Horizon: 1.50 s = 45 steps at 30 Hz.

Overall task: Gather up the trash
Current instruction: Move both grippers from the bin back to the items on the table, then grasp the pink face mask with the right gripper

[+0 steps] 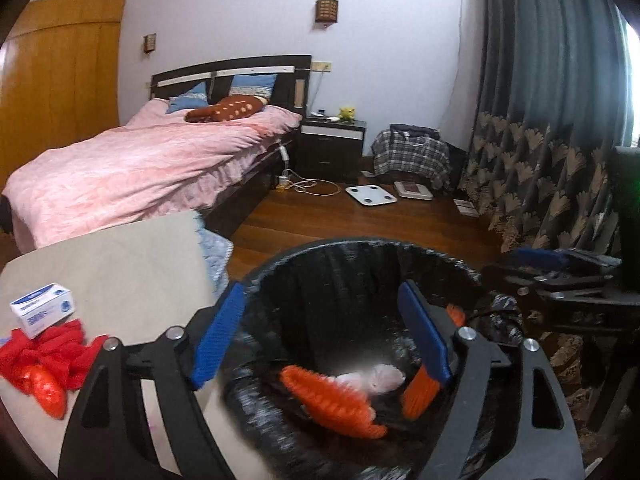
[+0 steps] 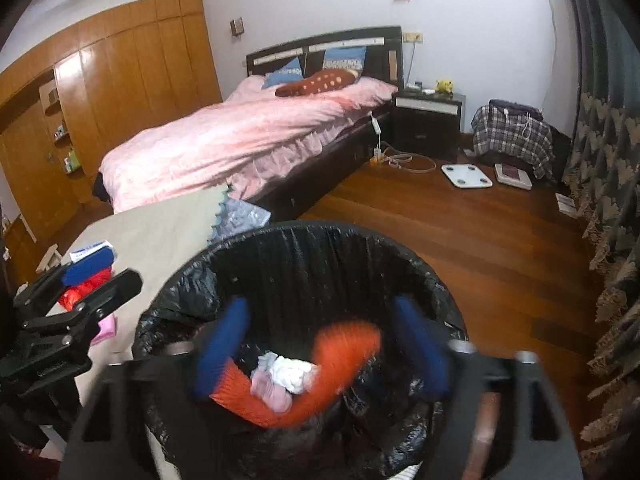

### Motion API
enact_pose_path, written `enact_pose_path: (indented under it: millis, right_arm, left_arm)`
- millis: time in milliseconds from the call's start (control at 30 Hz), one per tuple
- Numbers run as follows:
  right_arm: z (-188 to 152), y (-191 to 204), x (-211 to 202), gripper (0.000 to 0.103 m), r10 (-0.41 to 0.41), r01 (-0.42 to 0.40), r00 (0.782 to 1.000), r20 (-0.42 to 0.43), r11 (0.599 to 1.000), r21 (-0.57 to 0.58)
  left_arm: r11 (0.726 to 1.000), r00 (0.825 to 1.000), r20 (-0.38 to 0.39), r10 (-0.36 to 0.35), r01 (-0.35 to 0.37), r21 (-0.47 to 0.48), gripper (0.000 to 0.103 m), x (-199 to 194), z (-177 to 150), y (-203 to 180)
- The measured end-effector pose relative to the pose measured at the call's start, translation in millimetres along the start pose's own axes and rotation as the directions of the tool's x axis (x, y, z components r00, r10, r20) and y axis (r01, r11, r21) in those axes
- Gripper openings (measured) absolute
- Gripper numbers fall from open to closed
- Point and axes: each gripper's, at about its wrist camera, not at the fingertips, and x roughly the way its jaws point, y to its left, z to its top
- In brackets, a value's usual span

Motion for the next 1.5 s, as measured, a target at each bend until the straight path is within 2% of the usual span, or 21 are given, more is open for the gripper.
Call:
enact_pose_path:
  millis: [67, 300, 433, 600, 833, 933, 1067, 1267, 1500]
  right_arm:
    - [1, 11, -3, 0.097, 0.004, -0.003, 1.000, 0.026, 1.000, -0.020]
    - [4, 64, 2, 0.097, 0.101, -0.101, 0.994, 0.034, 0.995, -0.023]
    - [4, 105, 9, 0.097, 0.172, -0.170, 0.985, 0.033, 0.984, -0.054]
    - [0, 161, 21, 0.097, 0.264, -0.261, 0.965, 0.009, 0.958, -0.115]
    - [-18, 228, 39, 0.097, 0.351, -0.353, 0.935, -0.048, 0.913, -0.204]
    - [-27, 248, 51, 0.097, 0.367, -0.375, 0.927, -0.079, 0.898, -0.231]
    - [-42, 271, 69, 0.095, 0.369, -0.391, 0.920, -0.131, 0.885, -0.253]
    - [-64, 288, 95, 0.091, 0.338, -0.385, 0.919, -0.204, 0.880, -0.278]
    - [-74, 290, 117, 0.091, 0.281, -0.349, 0.924, -0.259, 0.897, -0.270]
  left_arm:
    - [0.999, 0.999, 0.006, 0.040, -0.040, -0.002, 0.087, -10, -2, 13]
    - [0.983, 0.984, 0.011, 0.175, -0.174, -0.065, 0.090, -52, -14, 69]
    - [0.958, 0.962, 0.010, 0.273, -0.271, -0.094, 0.090, -78, -23, 107]
    - [0.916, 0.924, -0.014, 0.382, -0.380, -0.126, 0.090, -103, -37, 152]
    - [0.862, 0.878, -0.043, 0.476, -0.476, -0.172, 0.090, -128, -56, 198]
    - [0.842, 0.860, -0.059, 0.506, -0.508, -0.181, 0.090, -136, -67, 215]
    - [0.826, 0.847, -0.079, 0.526, -0.531, -0.190, 0.090, -140, -79, 229]
    - [0.816, 0.842, -0.109, 0.528, -0.538, -0.211, 0.090, -138, -92, 242]
    - [0.817, 0.845, -0.127, 0.520, -0.535, -0.214, 0.090, -132, -98, 249]
